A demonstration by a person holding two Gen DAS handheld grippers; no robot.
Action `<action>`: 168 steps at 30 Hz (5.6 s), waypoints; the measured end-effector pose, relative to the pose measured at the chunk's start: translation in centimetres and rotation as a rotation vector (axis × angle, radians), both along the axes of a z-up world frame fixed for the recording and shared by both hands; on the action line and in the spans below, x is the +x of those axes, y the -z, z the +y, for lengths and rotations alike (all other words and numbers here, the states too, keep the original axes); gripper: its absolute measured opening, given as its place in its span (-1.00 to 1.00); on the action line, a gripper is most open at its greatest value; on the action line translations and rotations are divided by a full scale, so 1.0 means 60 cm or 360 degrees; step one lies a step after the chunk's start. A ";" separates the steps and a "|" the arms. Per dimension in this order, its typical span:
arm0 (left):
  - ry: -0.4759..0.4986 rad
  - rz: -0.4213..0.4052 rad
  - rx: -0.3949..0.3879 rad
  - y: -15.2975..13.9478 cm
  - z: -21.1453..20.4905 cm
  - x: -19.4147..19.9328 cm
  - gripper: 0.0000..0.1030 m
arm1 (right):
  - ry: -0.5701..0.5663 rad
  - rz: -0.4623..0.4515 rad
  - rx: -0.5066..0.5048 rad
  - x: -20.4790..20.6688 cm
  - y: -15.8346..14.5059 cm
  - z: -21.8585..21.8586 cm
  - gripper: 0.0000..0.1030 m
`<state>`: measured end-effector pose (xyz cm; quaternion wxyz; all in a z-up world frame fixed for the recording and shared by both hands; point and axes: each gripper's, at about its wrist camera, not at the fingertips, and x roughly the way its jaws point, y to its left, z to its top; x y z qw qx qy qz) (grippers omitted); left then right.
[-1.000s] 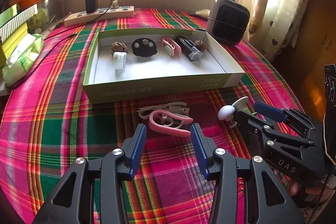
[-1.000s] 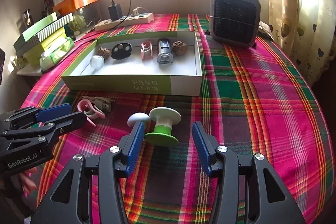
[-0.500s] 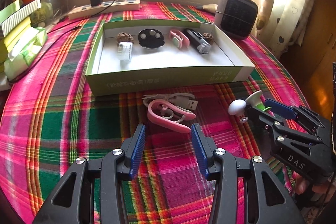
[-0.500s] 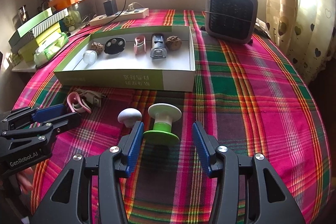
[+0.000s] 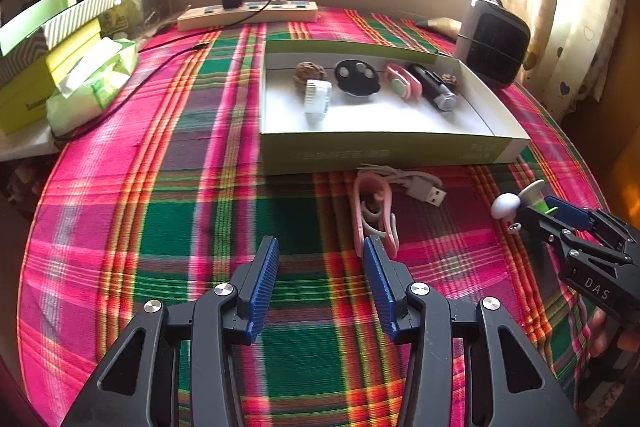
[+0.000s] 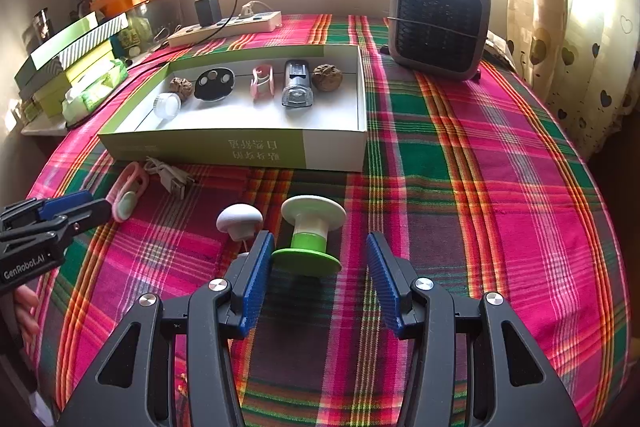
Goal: Organize objects
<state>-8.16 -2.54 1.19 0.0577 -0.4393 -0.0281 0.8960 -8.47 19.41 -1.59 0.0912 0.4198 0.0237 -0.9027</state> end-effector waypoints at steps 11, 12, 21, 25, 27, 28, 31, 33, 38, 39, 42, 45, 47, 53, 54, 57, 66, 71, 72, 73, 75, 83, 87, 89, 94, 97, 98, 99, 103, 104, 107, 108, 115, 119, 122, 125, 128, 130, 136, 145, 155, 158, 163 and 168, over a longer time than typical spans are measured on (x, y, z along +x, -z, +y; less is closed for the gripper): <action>0.0080 0.0052 0.0145 -0.014 -0.002 0.009 -0.17 | 0.0007 -0.0032 0.0008 -0.005 0.005 0.006 -0.05; 0.0090 0.0047 0.0137 -0.013 0.003 0.006 -0.17 | 0.0007 -0.0037 0.0007 -0.006 0.005 0.006 -0.05; 0.0100 0.0006 0.0071 -0.002 0.020 -0.018 -0.17 | -0.0007 -0.0039 0.0038 -0.012 0.005 0.004 -0.01; 0.0096 -0.0010 0.0049 0.002 0.023 -0.030 -0.17 | -0.0018 -0.0044 0.0045 -0.017 0.006 0.002 0.07; 0.0098 -0.0011 0.0043 0.003 0.024 -0.033 -0.17 | -0.0017 -0.0045 0.0056 -0.020 0.007 0.001 0.08; 0.0100 -0.0009 0.0035 0.003 0.025 -0.035 -0.17 | -0.0014 -0.0045 0.0063 -0.022 0.007 0.001 0.08; 0.0117 -0.0003 0.0001 0.003 0.030 -0.038 -0.17 | -0.0015 -0.0045 0.0070 -0.025 0.007 0.002 0.08; 0.0120 0.0004 -0.0015 0.004 0.031 -0.040 -0.17 | -0.0016 -0.0045 0.0072 -0.027 0.007 0.001 0.10; 0.0114 0.0034 -0.0049 0.006 0.035 -0.038 -0.17 | -0.0014 -0.0046 0.0074 -0.030 0.007 0.002 0.11; 0.0110 0.0039 -0.0055 0.006 0.036 -0.038 -0.17 | -0.0014 -0.0046 0.0074 -0.030 0.007 0.002 0.11; 0.0101 0.0040 -0.0054 0.006 0.036 -0.039 -0.17 | -0.0014 -0.0045 0.0078 -0.030 0.007 0.002 0.11; 0.0104 0.0040 -0.0055 0.006 0.037 -0.039 -0.17 | -0.0014 -0.0045 0.0078 -0.030 0.007 0.002 0.11; 0.0101 0.0042 -0.0054 0.006 0.037 -0.039 -0.17 | -0.0015 -0.0045 0.0076 -0.030 0.007 0.002 0.10; 0.0097 0.0055 -0.0096 0.007 0.042 -0.038 -0.20 | -0.0013 -0.0040 0.0076 -0.028 0.007 0.002 -0.02; 0.0091 0.0057 -0.0098 0.007 0.041 -0.038 -0.21 | -0.0011 -0.0039 0.0078 -0.027 0.006 0.002 -0.04; 0.0075 0.0059 -0.0100 0.007 0.038 -0.038 -0.32 | -0.0015 -0.0035 0.0076 -0.026 0.006 0.001 -0.21; 0.0055 0.0062 -0.0110 0.007 0.034 -0.037 -0.56 | -0.0009 -0.0029 0.0072 -0.023 0.005 0.002 -0.31; 0.0056 0.0063 -0.0108 0.006 0.033 -0.037 -0.58 | -0.0008 -0.0030 0.0071 -0.024 0.005 0.002 -0.32; 0.0056 0.0063 -0.0107 0.006 0.033 -0.037 -0.58 | -0.0009 -0.0030 0.0070 -0.024 0.005 0.002 -0.32; 0.0056 0.0063 -0.0109 0.006 0.033 -0.037 -0.58 | -0.0009 -0.0029 0.0071 -0.024 0.005 0.002 -0.32; 0.0056 0.0063 -0.0110 0.006 0.033 -0.037 -0.58 | -0.0009 -0.0029 0.0071 -0.024 0.005 0.002 -0.32; 0.0057 0.0064 -0.0109 0.007 0.033 -0.037 -0.58 | -0.0008 -0.0030 0.0069 -0.024 0.006 0.002 -0.32; 0.0057 0.0064 -0.0110 0.007 0.032 -0.037 -0.58 | -0.0009 -0.0029 0.0069 -0.024 0.006 0.003 -0.32; 0.0061 0.0062 -0.0104 0.007 0.032 -0.037 -0.58 | -0.0008 -0.0029 0.0068 -0.024 0.006 0.003 -0.32; 0.0060 0.0058 -0.0095 0.007 0.030 -0.037 -0.58 | -0.0002 -0.0030 0.0064 -0.024 0.006 0.005 -0.32; 0.0059 0.0051 -0.0077 0.007 0.029 -0.037 -0.58 | 0.0006 -0.0029 0.0062 -0.023 0.006 0.005 -0.32; 0.0058 0.0050 -0.0073 0.006 0.028 -0.036 -0.59 | 0.0008 -0.0029 0.0058 -0.022 0.006 0.006 -0.32; 0.0061 0.0048 -0.0073 0.006 0.029 -0.036 -0.59 | 0.0010 -0.0030 0.0055 -0.022 0.006 0.007 -0.32; 0.0067 0.0047 -0.0069 0.005 0.032 -0.035 -0.59 | 0.0017 -0.0027 0.0047 -0.021 0.004 0.008 -0.32; 0.0068 0.0048 -0.0065 0.004 0.032 -0.035 -0.59 | 0.0016 -0.0026 0.0045 -0.021 0.004 0.008 -0.32; 0.0067 0.0060 -0.0059 -0.001 0.031 -0.033 -0.59 | 0.0016 -0.0021 0.0039 -0.019 0.003 0.007 -0.32; 0.0065 0.0062 -0.0058 -0.002 0.031 -0.033 -0.59 | 0.0016 -0.0018 0.0036 -0.018 0.002 0.007 -0.32; 0.0054 0.0084 -0.0046 -0.012 0.025 -0.028 -0.59 | 0.0012 0.0005 0.0019 -0.016 -0.007 0.006 -0.32; 0.0060 0.0099 -0.0042 -0.020 0.026 -0.024 -0.59 | 0.0003 0.0020 0.0012 -0.015 -0.014 0.005 -0.32; 0.0060 0.0109 -0.0037 -0.026 0.024 -0.023 -0.59 | -0.0001 0.0034 0.0008 -0.014 -0.021 0.004 -0.32; 0.0056 0.0125 -0.0033 -0.034 0.024 -0.023 -0.59 | -0.0007 0.0052 0.0000 -0.014 -0.029 0.003 -0.32; 0.0056 0.0134 -0.0025 -0.041 0.022 -0.024 -0.59 | -0.0021 0.0071 -0.0010 -0.015 -0.039 -0.001 -0.32; 0.0057 0.0134 -0.0013 -0.044 0.021 -0.027 -0.59 | -0.0032 0.0077 -0.0019 -0.017 -0.044 -0.004 -0.32; 0.0060 0.0138 -0.0004 -0.051 0.020 -0.037 -0.59 | -0.0095 0.0109 -0.0031 -0.031 -0.064 -0.024 -0.32; 0.0068 0.0145 0.0014 -0.059 0.018 -0.060 -0.59 | -0.0194 0.0112 -0.0080 -0.073 -0.082 -0.056 -0.32; 0.0067 0.0118 0.0020 -0.052 0.013 -0.098 -0.59 | -0.0295 0.0030 -0.0108 -0.138 -0.068 -0.095 -0.32; 0.0072 0.0111 0.0017 -0.049 0.012 -0.108 -0.59 | -0.0316 0.0007 -0.0101 -0.156 -0.063 -0.106 -0.32; 0.0080 0.0087 0.0005 -0.040 0.012 -0.124 -0.59 | -0.0340 -0.0028 -0.0078 -0.179 -0.049 -0.122 -0.32; 0.0085 0.0063 -0.0003 -0.031 0.014 -0.137 -0.59 | -0.0360 -0.0064 -0.0050 -0.196 -0.036 -0.135 -0.32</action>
